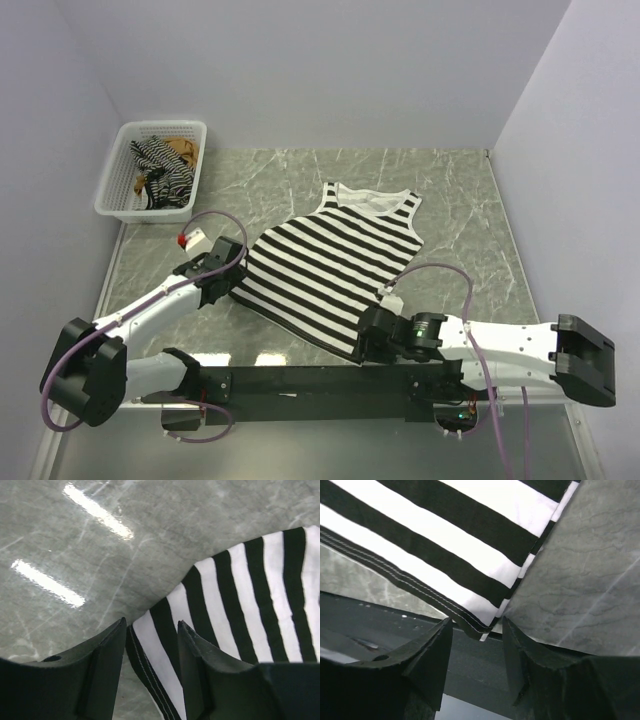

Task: Fold and stack the tank tops

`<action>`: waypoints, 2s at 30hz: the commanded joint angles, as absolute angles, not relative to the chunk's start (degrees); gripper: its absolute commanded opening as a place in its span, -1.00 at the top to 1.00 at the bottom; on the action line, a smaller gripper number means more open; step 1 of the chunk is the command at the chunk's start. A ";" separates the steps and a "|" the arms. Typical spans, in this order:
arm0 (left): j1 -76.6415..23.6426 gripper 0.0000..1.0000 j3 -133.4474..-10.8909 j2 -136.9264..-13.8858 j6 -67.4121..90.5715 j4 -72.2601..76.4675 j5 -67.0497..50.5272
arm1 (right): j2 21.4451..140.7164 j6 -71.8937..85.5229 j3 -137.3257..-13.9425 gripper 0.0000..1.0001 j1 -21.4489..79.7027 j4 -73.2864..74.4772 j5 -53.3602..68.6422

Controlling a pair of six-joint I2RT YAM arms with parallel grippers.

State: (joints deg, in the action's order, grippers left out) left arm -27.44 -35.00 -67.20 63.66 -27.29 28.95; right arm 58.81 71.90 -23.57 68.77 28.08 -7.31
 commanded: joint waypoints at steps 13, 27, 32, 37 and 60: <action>-24.70 -0.02 -35.07 -60.30 58.72 -23.03 24.70 | 74.63 70.57 -28.47 0.98 69.96 41.90 -8.43; -24.43 0.02 -29.54 -65.81 51.86 -6.60 2.92 | 50.62 46.24 -48.42 1.00 34.99 53.70 -18.46; -26.10 -0.02 -27.60 -68.29 52.21 -4.83 0.62 | 52.56 41.50 -49.49 1.00 29.03 51.07 -16.88; -29.61 -0.01 -26.63 -67.33 52.73 -4.66 0.53 | 55.45 37.45 -49.92 1.00 21.72 45.81 -14.25; -35.07 0.53 -39.45 -88.94 48.87 -3.33 -4.75 | 70.14 38.23 -57.48 1.00 7.12 32.78 -2.81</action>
